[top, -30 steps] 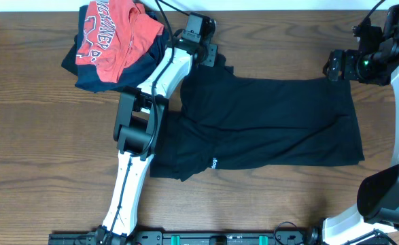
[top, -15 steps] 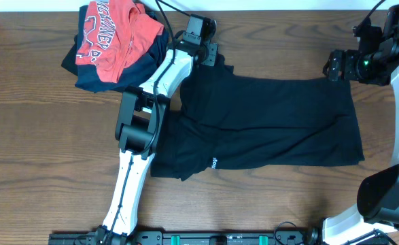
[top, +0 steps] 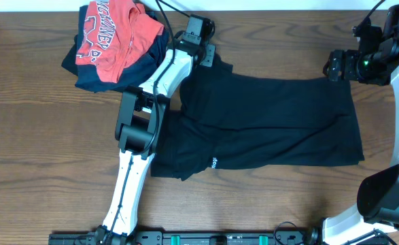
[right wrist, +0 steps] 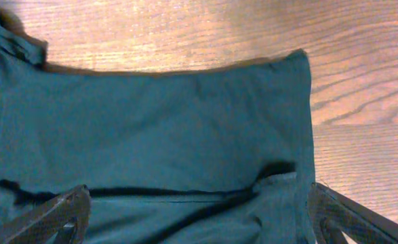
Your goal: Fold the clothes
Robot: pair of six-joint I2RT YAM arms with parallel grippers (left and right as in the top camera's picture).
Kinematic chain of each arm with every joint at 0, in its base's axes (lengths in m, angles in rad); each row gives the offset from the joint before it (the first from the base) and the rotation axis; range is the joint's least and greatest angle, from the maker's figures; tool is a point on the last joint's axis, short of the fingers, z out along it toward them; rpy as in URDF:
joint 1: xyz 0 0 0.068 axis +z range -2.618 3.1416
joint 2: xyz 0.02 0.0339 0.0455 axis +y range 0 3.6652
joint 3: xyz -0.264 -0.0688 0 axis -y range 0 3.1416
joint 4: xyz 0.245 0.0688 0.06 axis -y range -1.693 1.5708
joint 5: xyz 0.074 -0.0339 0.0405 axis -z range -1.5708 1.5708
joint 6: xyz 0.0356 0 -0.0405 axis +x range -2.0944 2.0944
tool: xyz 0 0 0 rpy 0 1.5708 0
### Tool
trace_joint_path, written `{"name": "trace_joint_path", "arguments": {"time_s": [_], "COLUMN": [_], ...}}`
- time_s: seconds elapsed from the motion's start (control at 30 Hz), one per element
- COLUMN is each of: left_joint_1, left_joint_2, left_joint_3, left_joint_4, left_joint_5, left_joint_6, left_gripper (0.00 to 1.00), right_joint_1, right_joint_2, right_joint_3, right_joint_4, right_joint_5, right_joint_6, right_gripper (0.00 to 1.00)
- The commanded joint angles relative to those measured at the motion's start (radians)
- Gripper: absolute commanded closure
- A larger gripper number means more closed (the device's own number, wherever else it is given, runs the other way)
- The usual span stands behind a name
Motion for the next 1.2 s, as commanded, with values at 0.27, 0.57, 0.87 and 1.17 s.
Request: {"name": "trace_joint_path", "arguments": {"time_s": [0.27, 0.57, 0.87, 1.17], "left_joint_1": [-0.011, -0.013, -0.026, -0.038], "left_joint_2": [-0.151, -0.284, -0.284, -0.284], "left_joint_3": [-0.013, -0.013, -0.014, -0.014], "left_joint_4": [-0.226, -0.46, -0.488, -0.487], "left_joint_5": [-0.007, 0.036, 0.084, 0.083], "left_joint_6": [0.002, -0.103, -0.125, -0.125], "left_gripper": [0.94, 0.94, 0.94, 0.94], "right_joint_1": [0.011, 0.006, -0.023, -0.056], "right_joint_2": [0.004, 0.16, 0.395, 0.529], "right_joint_3": [0.013, 0.013, 0.013, 0.013], "right_joint_4": [0.0, 0.093, 0.296, 0.367], "right_joint_5": [0.0, 0.091, 0.087, 0.091], "right_joint_6": [0.014, 0.031, 0.039, 0.043], "right_gripper": [0.04, 0.04, 0.05, 0.13]}}
